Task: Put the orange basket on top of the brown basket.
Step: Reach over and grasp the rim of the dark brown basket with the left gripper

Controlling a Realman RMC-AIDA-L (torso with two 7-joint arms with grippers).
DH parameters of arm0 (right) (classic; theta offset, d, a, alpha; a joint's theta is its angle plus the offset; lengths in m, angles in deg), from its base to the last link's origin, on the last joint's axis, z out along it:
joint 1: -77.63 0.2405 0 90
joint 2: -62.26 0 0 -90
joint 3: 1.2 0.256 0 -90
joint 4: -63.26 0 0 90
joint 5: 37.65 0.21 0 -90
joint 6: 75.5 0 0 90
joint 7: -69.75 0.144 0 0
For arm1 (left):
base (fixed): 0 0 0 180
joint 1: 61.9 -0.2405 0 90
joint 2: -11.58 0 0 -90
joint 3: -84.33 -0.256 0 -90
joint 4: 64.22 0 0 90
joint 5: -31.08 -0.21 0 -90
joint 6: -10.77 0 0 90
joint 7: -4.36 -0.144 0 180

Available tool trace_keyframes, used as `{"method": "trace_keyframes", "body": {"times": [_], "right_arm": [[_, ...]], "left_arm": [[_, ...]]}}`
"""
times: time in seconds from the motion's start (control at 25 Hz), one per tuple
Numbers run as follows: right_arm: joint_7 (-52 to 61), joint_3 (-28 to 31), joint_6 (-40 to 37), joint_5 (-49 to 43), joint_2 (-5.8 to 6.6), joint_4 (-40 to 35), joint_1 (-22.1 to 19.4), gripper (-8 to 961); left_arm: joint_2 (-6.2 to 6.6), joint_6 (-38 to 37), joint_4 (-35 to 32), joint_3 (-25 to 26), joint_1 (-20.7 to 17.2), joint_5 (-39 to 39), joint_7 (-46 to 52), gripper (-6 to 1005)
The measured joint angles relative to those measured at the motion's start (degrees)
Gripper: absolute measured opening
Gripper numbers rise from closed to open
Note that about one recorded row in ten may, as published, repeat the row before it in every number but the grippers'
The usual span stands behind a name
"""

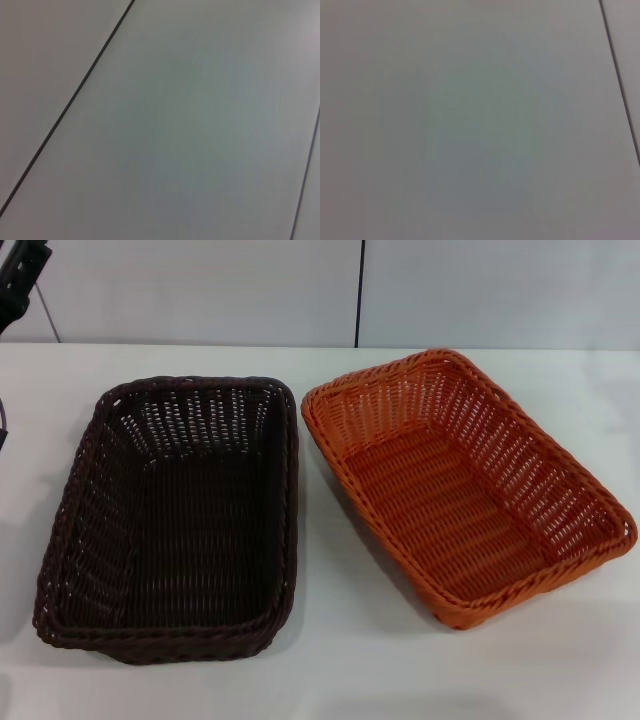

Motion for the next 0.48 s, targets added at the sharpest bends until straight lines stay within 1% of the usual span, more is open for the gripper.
{"method": "trace_keyframes", "body": {"times": [0.12,0.24,0.48], "right_arm": [[4.01,-0.65,-0.55,-0.24,0.73,-1.13,-1.6,723],[5.14,-1.06,-1.22,-0.27,1.16,-1.96,-2.97,724],[5.19,-1.2,-1.51,0.01,1.85,-1.58,-3.59,724]], "left_arm": [[0.0,0.0,0.0,0.0,0.0,0.0,0.0,859],[-0.25,0.31,-0.12,-0.04,0.04,-0.1,-0.17,859],[-0.35,0.35,0.21,0.21,0.66,0.1,-0.17,859]]}}
